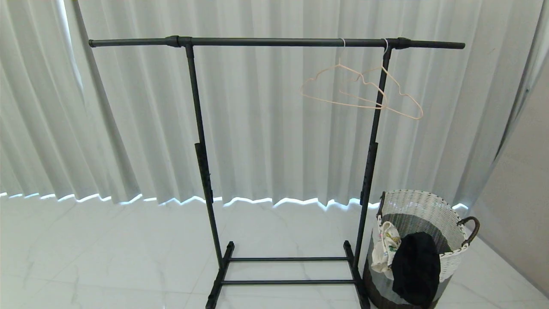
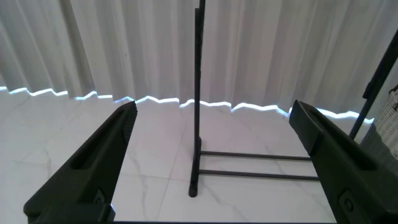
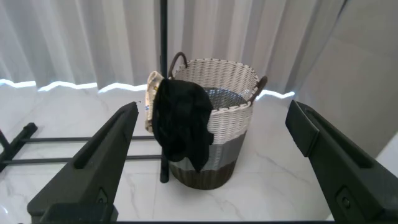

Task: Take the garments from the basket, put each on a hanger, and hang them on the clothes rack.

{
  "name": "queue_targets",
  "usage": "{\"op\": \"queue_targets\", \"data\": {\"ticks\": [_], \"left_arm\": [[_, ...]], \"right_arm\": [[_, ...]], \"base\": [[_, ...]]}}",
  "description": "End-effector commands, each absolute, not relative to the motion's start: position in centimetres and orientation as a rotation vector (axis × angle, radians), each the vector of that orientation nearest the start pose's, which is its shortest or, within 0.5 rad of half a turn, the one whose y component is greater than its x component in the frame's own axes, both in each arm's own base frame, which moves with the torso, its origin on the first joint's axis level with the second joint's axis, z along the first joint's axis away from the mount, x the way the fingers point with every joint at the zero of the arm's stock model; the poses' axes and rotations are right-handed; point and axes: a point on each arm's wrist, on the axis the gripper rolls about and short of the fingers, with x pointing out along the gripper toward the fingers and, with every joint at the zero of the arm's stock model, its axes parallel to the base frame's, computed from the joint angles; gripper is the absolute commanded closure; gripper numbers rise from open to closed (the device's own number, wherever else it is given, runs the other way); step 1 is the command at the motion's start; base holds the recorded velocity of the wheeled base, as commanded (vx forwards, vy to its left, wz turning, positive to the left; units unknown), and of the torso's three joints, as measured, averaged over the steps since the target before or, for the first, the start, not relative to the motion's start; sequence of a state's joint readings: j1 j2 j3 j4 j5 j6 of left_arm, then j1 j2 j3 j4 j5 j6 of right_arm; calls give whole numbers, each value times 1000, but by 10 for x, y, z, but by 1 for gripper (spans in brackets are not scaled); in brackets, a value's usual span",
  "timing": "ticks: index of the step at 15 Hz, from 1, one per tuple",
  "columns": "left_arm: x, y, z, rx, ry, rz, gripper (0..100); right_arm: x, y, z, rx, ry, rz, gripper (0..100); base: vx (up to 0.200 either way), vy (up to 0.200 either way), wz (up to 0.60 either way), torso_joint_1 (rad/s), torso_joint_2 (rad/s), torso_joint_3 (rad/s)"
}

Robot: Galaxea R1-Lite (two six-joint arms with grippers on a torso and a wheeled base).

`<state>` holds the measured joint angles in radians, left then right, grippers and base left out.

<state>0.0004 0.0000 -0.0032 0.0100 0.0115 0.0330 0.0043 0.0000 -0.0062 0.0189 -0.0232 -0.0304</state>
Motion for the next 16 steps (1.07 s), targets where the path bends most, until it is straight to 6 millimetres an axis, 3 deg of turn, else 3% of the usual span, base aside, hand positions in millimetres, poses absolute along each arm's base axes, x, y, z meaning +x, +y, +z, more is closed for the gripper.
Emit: {"op": "queue_targets", "data": {"ticks": [1,14,16], "left_arm": [[-23,0,75,34,6,14,0],[-23,0,75,32,6,12,0],[-23,0,75,32,6,11,0]], "right_arm": [[-23,-1,75,-31,14,-18,0],[-23,-1,75,-29,16,-18,0],[-23,-1,75,-23,16,-18,0]], "base": [[0,0,0,0,0,0],[185,0,0,2,3,2],[0,0,0,0,0,0]]}}
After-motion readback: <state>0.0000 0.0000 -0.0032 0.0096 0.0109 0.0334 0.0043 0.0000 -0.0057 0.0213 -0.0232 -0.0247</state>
